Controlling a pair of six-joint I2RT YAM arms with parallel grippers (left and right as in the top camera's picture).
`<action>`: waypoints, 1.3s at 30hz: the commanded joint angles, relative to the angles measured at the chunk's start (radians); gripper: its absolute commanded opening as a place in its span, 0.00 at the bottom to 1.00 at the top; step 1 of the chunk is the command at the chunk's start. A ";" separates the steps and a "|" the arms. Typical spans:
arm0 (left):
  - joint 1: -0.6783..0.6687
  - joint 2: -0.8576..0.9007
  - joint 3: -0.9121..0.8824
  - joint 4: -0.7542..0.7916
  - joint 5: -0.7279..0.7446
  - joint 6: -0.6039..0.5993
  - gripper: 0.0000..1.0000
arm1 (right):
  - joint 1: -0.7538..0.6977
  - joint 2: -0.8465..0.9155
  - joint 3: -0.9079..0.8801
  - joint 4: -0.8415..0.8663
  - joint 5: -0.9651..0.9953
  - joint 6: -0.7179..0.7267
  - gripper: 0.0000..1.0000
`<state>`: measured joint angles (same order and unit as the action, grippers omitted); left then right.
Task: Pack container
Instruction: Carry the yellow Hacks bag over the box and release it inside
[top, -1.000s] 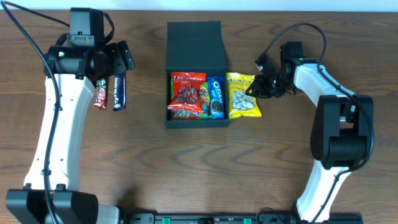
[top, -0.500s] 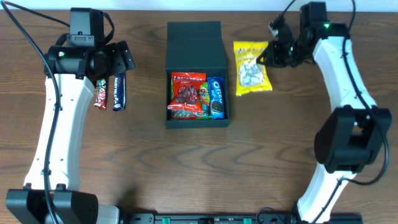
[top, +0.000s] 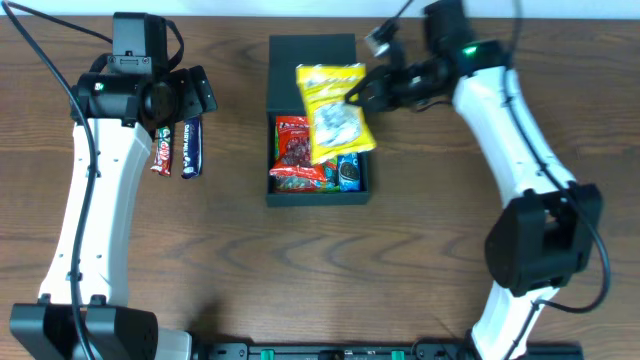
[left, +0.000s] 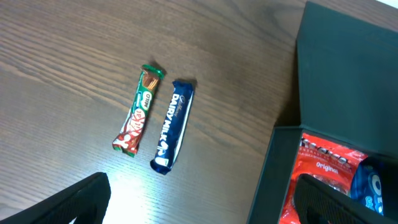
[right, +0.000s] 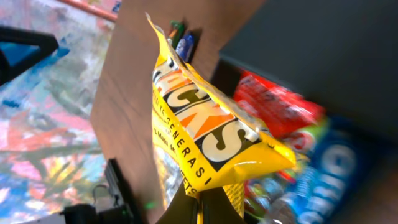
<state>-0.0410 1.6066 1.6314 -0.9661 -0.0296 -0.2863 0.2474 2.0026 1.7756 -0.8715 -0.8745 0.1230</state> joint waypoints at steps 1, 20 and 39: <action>0.003 0.002 0.007 -0.002 0.004 0.017 0.95 | 0.057 -0.014 -0.074 0.067 0.005 0.153 0.01; 0.003 0.002 0.007 -0.002 0.005 0.013 0.95 | 0.224 -0.014 -0.181 0.181 0.383 0.450 0.01; 0.003 0.002 0.007 -0.002 0.005 0.013 0.95 | 0.238 0.150 -0.183 0.203 0.444 0.403 0.01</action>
<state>-0.0410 1.6066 1.6314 -0.9657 -0.0292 -0.2867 0.4744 2.0964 1.5974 -0.6624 -0.4713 0.5541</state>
